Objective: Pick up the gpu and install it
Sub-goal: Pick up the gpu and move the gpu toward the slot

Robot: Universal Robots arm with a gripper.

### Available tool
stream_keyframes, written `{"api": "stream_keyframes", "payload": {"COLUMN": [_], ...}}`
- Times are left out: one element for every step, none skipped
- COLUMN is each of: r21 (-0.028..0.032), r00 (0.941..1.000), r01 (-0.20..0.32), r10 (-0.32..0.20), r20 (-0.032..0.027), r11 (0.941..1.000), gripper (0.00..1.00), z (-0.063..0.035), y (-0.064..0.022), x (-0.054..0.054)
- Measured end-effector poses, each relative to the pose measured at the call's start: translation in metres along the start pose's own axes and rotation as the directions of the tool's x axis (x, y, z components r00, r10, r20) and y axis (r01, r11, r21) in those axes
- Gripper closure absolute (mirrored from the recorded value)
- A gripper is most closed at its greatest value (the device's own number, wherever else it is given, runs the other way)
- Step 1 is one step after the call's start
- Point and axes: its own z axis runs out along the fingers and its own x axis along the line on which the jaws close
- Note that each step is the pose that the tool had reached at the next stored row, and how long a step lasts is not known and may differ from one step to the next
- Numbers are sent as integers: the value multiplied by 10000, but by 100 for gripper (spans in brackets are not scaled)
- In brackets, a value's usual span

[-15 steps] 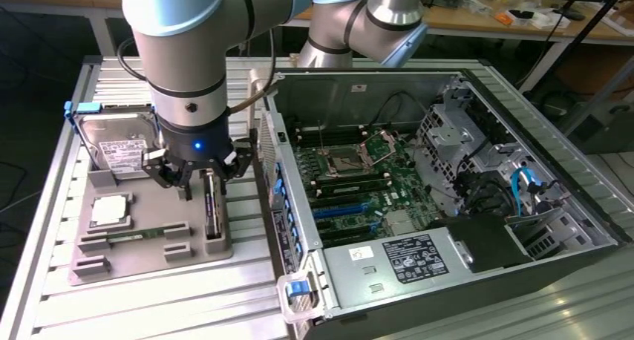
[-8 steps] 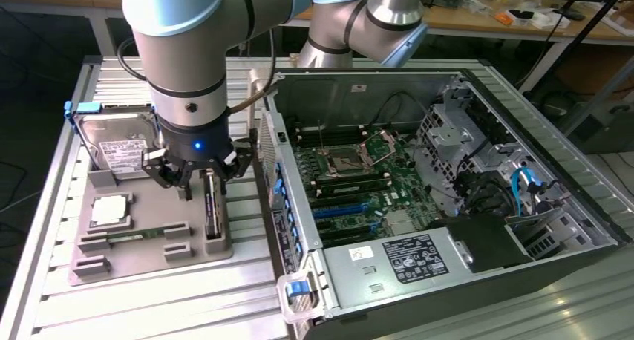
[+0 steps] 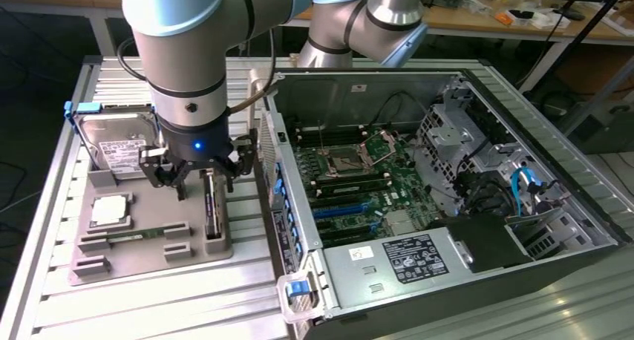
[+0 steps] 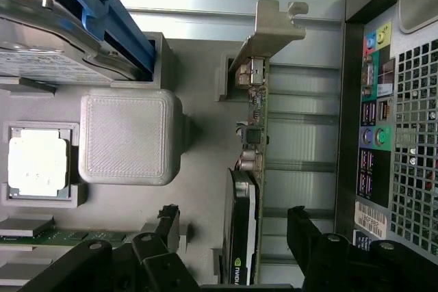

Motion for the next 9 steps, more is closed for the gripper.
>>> {"api": "stream_keyframes", "payload": {"r21": [0, 0, 0, 0, 0, 1, 0, 0, 0], "r00": [10000, 10000, 10000, 10000, 10000, 10000, 10000, 10000, 10000], "r01": [0, 0, 0, 0, 0, 0, 0, 0, 0], "r10": [0, 0, 0, 0, 0, 0, 0, 0, 0], "r20": [0, 0, 0, 0, 0, -1, 0, 0, 0], "r11": [10000, 10000, 10000, 10000, 10000, 10000, 10000, 10000, 10000], "gripper": [26, 27, 34, 34, 34, 41, 47, 53, 53], "z": [0, 0, 0, 0, 0, 0, 0, 0, 0], "y": [0, 0, 0, 0, 0, 0, 0, 0, 0], "x": [0, 0, 0, 0, 0, 0, 0, 0, 0]}}
